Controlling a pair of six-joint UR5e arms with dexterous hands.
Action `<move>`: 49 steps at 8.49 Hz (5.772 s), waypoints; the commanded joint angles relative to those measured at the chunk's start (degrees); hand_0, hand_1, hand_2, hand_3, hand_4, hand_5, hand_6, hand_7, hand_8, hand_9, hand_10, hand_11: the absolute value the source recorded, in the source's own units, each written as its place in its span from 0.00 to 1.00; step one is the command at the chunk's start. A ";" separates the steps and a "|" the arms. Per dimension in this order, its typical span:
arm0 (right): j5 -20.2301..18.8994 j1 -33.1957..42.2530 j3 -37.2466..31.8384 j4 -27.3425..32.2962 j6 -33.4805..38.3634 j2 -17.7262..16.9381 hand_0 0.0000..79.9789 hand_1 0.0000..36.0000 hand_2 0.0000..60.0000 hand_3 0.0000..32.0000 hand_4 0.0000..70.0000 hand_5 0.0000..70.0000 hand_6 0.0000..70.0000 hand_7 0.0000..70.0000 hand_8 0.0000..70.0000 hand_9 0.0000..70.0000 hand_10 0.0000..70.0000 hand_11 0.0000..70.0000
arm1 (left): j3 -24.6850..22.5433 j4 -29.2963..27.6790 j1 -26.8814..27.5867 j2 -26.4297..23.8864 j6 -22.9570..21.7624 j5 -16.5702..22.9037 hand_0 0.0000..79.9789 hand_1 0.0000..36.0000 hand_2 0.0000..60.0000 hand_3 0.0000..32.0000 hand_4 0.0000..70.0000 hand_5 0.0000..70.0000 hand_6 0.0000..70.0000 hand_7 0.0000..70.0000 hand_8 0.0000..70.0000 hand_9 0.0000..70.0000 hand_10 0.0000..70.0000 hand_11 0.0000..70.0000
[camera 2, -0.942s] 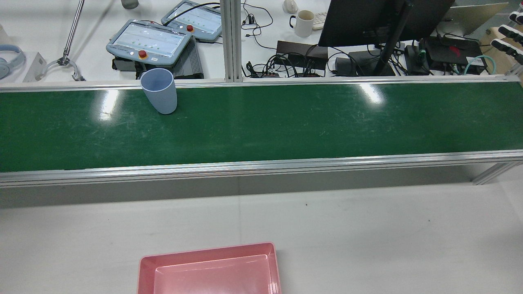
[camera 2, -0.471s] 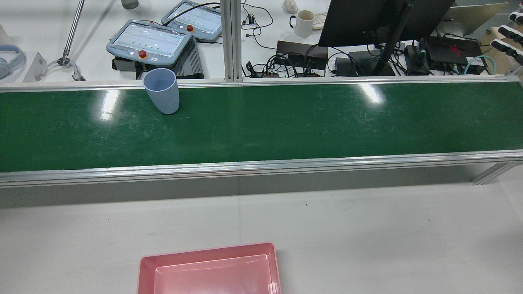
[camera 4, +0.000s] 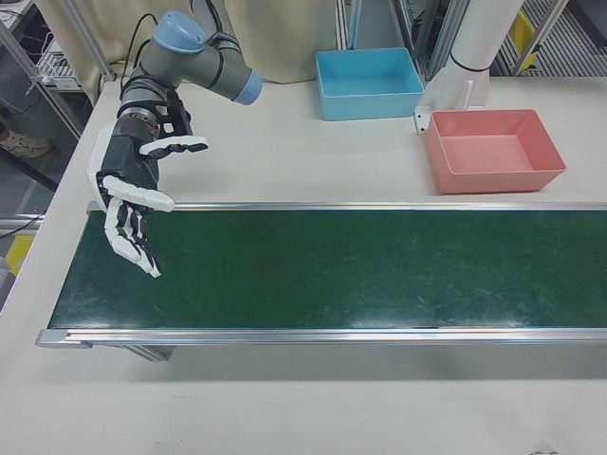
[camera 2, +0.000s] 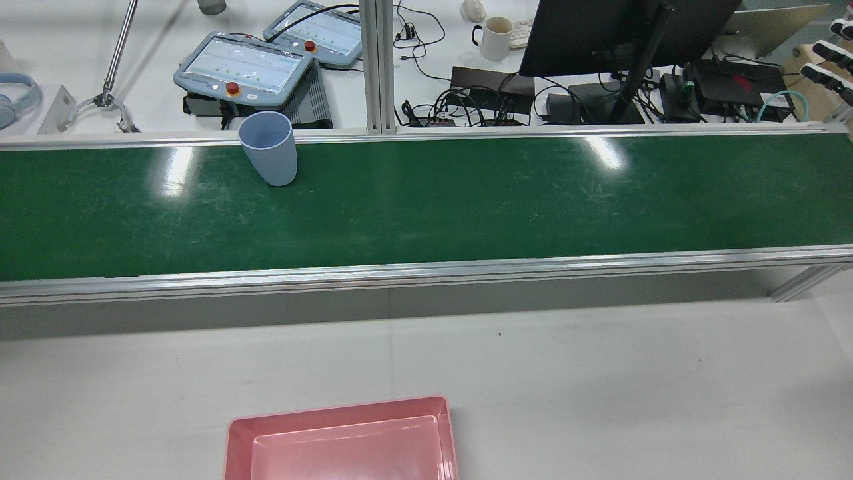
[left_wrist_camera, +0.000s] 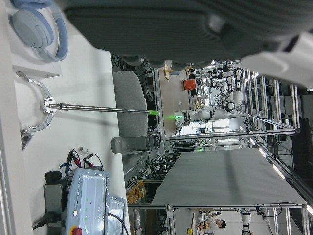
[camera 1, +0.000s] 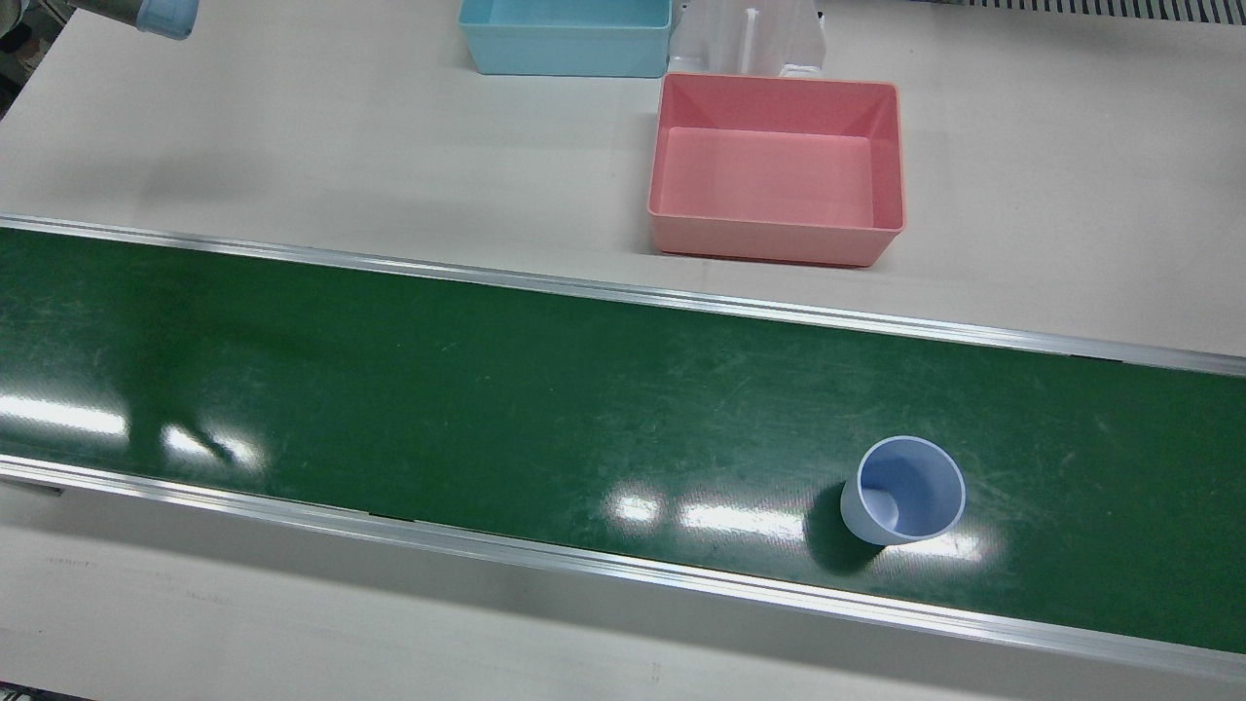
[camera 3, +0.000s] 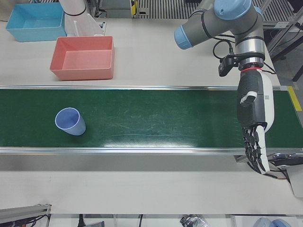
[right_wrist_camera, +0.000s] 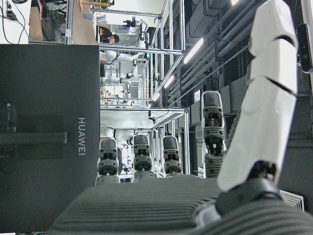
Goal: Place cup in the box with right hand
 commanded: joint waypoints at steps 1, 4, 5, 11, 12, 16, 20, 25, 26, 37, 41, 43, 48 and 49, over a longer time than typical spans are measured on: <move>0.00 0.00 0.08 -0.09 0.03 0.00 0.66 0.53 0.21 0.39 0.37 0.10 0.07 0.35 0.19 0.24 0.14 0.23 | 0.00 0.09 0.00 0.00 0.00 0.00 0.00 0.00 0.00 0.00 0.00 0.00 0.00 0.00 0.00 0.00 0.00 0.00; 0.00 0.00 0.08 -0.09 0.03 0.00 0.66 0.53 0.21 0.37 0.38 0.10 0.07 0.36 0.19 0.24 0.14 0.23 | 0.00 0.00 0.00 0.00 0.00 0.00 0.00 0.00 0.00 0.00 0.00 0.00 0.00 0.00 0.00 0.00 0.00 0.00; 0.00 0.00 0.08 -0.09 -0.06 0.09 0.65 0.52 0.21 0.37 0.38 0.09 0.07 0.35 0.18 0.24 0.14 0.22 | -0.09 0.00 0.00 0.00 0.00 0.00 0.00 0.00 0.00 0.00 0.00 0.00 0.00 0.00 0.00 0.00 0.00 0.00; 0.00 0.00 0.08 -0.09 0.03 0.00 0.65 0.52 0.21 0.36 0.38 0.09 0.07 0.35 0.18 0.24 0.15 0.23 | 0.00 0.00 0.00 0.00 0.00 0.00 0.00 0.00 0.00 0.00 0.00 0.00 0.00 0.00 0.00 0.00 0.00 0.00; 0.00 0.00 0.08 -0.09 0.03 0.00 0.66 0.53 0.21 0.36 0.38 0.10 0.07 0.36 0.19 0.24 0.15 0.23 | 0.00 0.00 0.00 0.00 0.00 0.00 0.00 0.00 0.00 0.00 0.00 0.00 0.00 0.00 0.00 0.00 0.00 0.00; 0.00 0.00 0.08 -0.09 0.03 0.00 0.65 0.52 0.22 0.35 0.39 0.09 0.07 0.35 0.19 0.24 0.14 0.22 | 0.00 0.00 0.00 0.00 0.00 0.00 0.00 0.00 0.00 0.00 0.00 0.00 0.00 0.00 0.00 0.00 0.00 0.00; 0.00 0.00 0.08 -0.09 0.03 0.00 0.65 0.51 0.20 0.35 0.38 0.09 0.07 0.34 0.18 0.23 0.14 0.21 | 0.00 0.00 0.00 0.00 0.00 0.00 0.00 0.00 0.00 0.00 0.00 0.00 0.00 0.00 0.00 0.00 0.00 0.00; 0.00 0.09 0.08 -0.09 0.03 0.00 0.65 0.51 0.20 0.35 0.39 0.09 0.07 0.35 0.18 0.23 0.14 0.22 | 0.00 0.00 0.00 0.00 0.00 0.00 0.00 0.00 0.00 0.00 0.00 0.00 0.00 0.00 0.00 0.00 0.00 0.00; -0.08 0.00 -0.01 -0.09 -0.06 0.09 0.66 0.52 0.20 0.34 0.40 0.09 0.07 0.36 0.19 0.24 0.15 0.23 | 0.00 0.00 0.00 0.00 0.00 0.00 0.00 0.00 0.00 0.00 0.00 0.00 0.00 0.00 0.00 0.00 0.00 0.00; 0.00 -0.09 -0.19 0.00 -0.06 0.09 0.65 0.50 0.21 0.34 0.40 0.09 0.07 0.36 0.19 0.25 0.16 0.24 | 0.00 0.00 0.00 0.00 0.00 0.00 0.00 0.00 0.00 0.00 0.00 0.00 0.00 0.00 0.00 0.00 0.00 0.00; -0.09 0.09 0.17 0.00 0.12 0.00 0.67 0.56 0.25 0.28 0.41 0.10 0.08 0.39 0.20 0.26 0.16 0.24 | 0.00 0.00 0.00 0.00 0.00 0.00 0.00 0.00 0.00 0.00 0.00 0.00 0.00 0.00 0.00 0.00 0.00 0.00; 0.00 0.09 0.34 0.00 0.03 0.17 0.64 0.49 0.20 0.36 0.36 0.09 0.07 0.34 0.18 0.23 0.14 0.22 | 0.00 0.00 0.00 0.00 0.00 0.00 0.00 0.00 0.00 0.00 0.00 0.00 0.00 0.00 0.00 0.00 0.00 0.00; 0.18 0.00 0.87 -0.17 -0.58 0.18 0.70 0.67 0.33 0.39 0.35 0.11 0.07 0.36 0.19 0.23 0.12 0.20 | -0.09 0.09 0.00 0.00 0.00 0.00 0.00 0.00 0.00 0.00 0.00 0.00 0.00 0.00 0.00 0.00 0.00 0.00; 0.18 -0.17 0.52 -0.18 -0.85 0.35 0.62 0.46 0.26 0.26 0.41 0.09 0.09 0.44 0.21 0.27 0.16 0.24 | 0.00 0.00 0.00 0.00 0.00 0.00 0.00 0.00 0.00 0.00 0.00 0.00 0.00 0.00 0.00 0.00 0.00 0.00</move>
